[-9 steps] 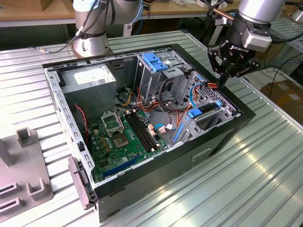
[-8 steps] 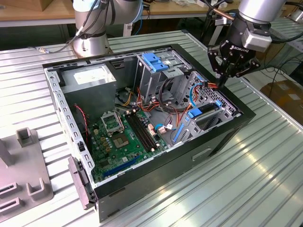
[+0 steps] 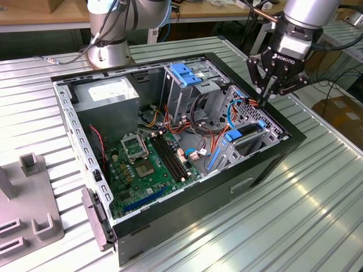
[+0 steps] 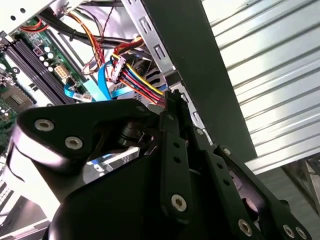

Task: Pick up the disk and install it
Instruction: 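Insert the first disk wire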

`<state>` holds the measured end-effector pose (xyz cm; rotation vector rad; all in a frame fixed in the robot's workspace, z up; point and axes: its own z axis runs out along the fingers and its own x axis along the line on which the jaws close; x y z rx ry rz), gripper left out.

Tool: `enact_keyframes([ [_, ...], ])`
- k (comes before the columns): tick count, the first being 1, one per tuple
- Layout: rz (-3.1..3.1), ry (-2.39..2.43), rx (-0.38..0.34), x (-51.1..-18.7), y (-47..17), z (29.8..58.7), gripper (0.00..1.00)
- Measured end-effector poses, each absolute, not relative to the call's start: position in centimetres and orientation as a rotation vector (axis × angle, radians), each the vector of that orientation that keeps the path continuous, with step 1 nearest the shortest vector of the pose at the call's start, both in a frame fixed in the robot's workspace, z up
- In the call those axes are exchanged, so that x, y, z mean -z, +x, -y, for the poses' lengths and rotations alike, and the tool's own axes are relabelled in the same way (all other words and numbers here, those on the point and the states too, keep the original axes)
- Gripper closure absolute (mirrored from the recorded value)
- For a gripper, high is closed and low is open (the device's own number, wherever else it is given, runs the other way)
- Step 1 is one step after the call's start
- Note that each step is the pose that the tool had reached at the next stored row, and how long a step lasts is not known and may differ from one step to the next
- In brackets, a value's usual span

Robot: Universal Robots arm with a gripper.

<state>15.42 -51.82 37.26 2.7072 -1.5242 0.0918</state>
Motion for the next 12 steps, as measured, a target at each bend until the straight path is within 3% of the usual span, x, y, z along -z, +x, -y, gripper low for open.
enact_keyframes([
  [12, 1.810, 2.518, -0.085, -37.19, 15.40, 51.81, 0.84],
])
